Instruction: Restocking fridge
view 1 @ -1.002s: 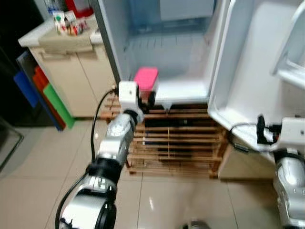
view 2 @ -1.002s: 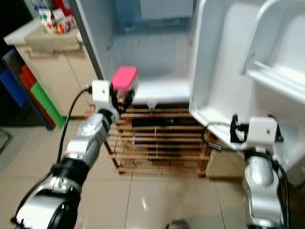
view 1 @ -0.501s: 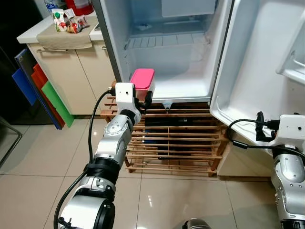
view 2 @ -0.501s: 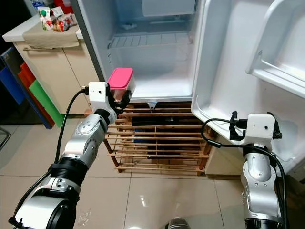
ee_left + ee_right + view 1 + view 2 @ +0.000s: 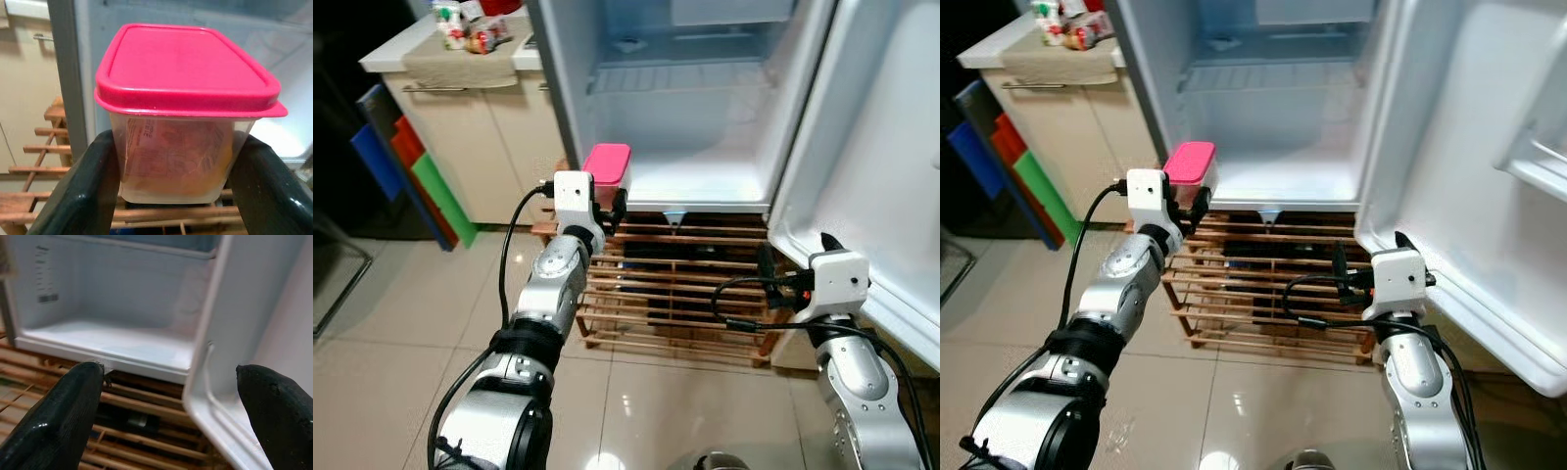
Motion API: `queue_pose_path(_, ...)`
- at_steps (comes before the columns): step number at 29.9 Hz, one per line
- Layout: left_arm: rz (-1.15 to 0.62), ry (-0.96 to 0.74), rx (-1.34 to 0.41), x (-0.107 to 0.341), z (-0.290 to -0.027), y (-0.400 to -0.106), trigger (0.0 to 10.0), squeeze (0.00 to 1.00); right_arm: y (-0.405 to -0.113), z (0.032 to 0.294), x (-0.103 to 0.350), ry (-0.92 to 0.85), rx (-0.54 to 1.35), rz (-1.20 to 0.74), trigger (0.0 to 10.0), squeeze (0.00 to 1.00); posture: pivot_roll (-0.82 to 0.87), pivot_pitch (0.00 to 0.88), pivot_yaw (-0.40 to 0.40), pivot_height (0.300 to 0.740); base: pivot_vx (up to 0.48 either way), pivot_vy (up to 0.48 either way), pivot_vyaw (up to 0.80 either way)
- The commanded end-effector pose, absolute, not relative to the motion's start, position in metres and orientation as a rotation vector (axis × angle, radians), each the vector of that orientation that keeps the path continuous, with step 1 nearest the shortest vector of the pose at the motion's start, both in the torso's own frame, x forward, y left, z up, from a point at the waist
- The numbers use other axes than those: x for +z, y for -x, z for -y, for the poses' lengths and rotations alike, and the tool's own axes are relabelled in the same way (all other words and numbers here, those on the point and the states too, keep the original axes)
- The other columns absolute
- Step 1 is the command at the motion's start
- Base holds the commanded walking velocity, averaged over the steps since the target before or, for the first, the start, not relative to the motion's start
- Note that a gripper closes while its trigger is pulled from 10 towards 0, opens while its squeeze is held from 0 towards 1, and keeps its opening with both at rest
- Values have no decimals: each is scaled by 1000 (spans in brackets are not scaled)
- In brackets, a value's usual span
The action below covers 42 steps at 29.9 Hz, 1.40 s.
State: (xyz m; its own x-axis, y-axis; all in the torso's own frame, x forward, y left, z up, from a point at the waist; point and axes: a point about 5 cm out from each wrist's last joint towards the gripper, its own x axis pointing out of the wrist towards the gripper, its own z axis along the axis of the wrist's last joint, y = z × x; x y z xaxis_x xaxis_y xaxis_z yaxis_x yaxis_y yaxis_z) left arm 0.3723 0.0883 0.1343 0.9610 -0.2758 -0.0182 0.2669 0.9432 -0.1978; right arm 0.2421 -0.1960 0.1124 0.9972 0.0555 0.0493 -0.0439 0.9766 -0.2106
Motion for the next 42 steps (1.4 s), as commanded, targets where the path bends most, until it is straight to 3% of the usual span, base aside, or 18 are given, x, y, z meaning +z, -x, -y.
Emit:
queue_pose_path(1,-31,190,-286,141,-85,-377,10000,0,-243,197,117,203,74,65,10000,0,-252,0,106,740,0,0,0)
queue_pose_path(6,-41,174,-268,141,-89,-381,10000,0,-240,197,117,196,143,39,10000,0,-259,0,109,740,0,0,0)
queue_pose_path(26,-25,171,-280,141,-84,-383,10000,0,-230,191,112,179,274,-30,10000,0,-266,0,99,740,330,336,0)
queue_pose_path(32,-17,130,-315,146,-75,-384,10000,0,-229,191,112,183,275,-33,10000,0,-268,0,99,740,472,0,0)
queue_pose_path(42,33,129,-387,151,-62,-379,10000,0,-232,204,110,167,148,-40,10000,0,-263,0,107,740,0,0,0)
